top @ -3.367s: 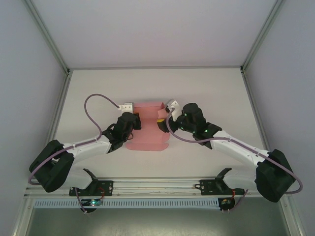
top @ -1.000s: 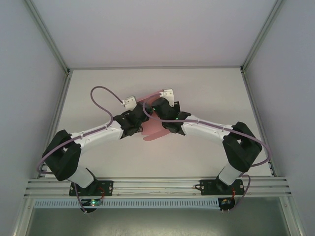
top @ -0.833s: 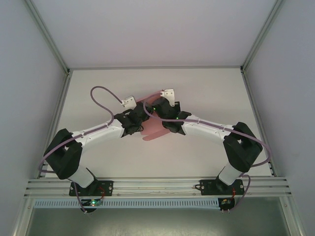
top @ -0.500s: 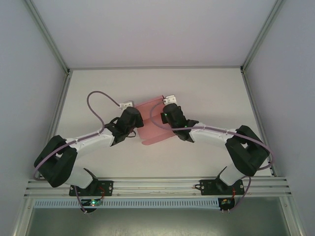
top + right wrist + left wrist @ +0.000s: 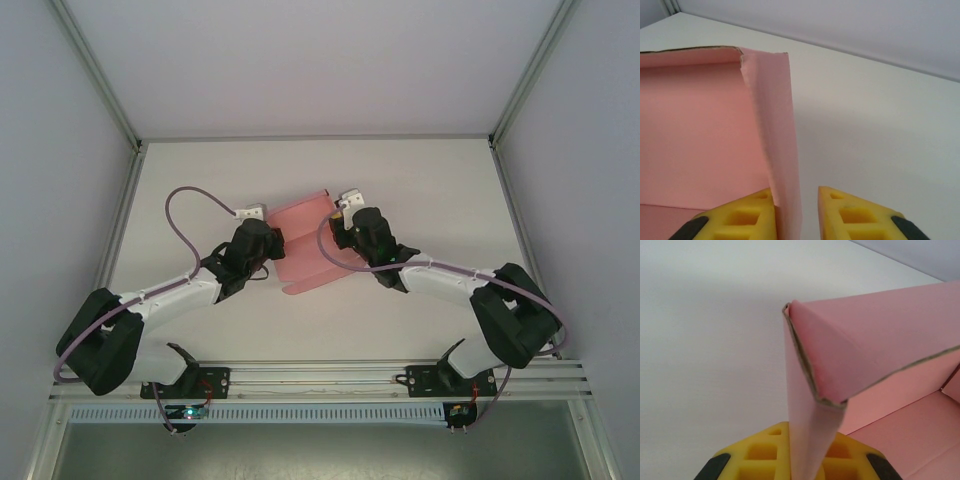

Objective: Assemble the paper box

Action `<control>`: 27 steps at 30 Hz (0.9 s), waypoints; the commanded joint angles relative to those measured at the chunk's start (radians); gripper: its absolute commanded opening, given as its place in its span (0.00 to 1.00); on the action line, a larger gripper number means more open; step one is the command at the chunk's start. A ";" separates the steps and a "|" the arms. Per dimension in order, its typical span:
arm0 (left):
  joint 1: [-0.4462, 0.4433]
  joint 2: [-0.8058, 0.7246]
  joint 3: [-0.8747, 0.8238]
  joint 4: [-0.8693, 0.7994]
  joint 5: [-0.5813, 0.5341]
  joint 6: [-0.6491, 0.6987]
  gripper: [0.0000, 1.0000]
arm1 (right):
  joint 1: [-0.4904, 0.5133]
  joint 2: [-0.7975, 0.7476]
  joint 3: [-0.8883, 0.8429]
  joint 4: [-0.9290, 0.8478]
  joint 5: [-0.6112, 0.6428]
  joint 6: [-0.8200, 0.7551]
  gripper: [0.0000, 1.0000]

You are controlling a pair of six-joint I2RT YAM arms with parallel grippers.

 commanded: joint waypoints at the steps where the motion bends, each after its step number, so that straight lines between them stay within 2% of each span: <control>1: 0.014 -0.021 0.001 -0.034 -0.009 0.025 0.00 | -0.055 -0.034 -0.012 -0.018 0.118 -0.027 0.30; 4: 0.015 -0.016 0.004 -0.042 -0.016 0.031 0.00 | -0.057 -0.062 -0.017 -0.027 0.060 -0.050 0.42; 7: 0.014 -0.014 0.008 -0.045 -0.020 0.029 0.00 | -0.064 -0.106 -0.024 -0.036 -0.093 -0.069 0.58; 11: 0.014 -0.006 0.017 -0.044 -0.006 0.039 0.00 | -0.070 -0.168 -0.035 -0.037 -0.282 -0.073 0.71; 14: 0.015 0.004 0.021 -0.031 0.016 0.063 0.00 | -0.077 -0.221 -0.051 -0.025 -0.353 -0.051 0.98; 18: 0.015 0.026 0.035 -0.030 0.032 0.100 0.00 | -0.104 -0.294 -0.088 0.016 -0.466 -0.003 0.98; 20: 0.014 0.030 0.033 -0.008 0.058 0.116 0.00 | -0.110 -0.335 -0.108 0.030 -0.474 0.012 0.98; 25: 0.015 0.026 0.005 0.085 0.151 0.179 0.00 | -0.126 -0.446 -0.162 0.009 -0.378 0.024 0.98; 27: 0.014 0.029 0.024 0.065 0.195 0.231 0.00 | -0.136 -0.503 -0.192 -0.006 -0.331 0.024 0.98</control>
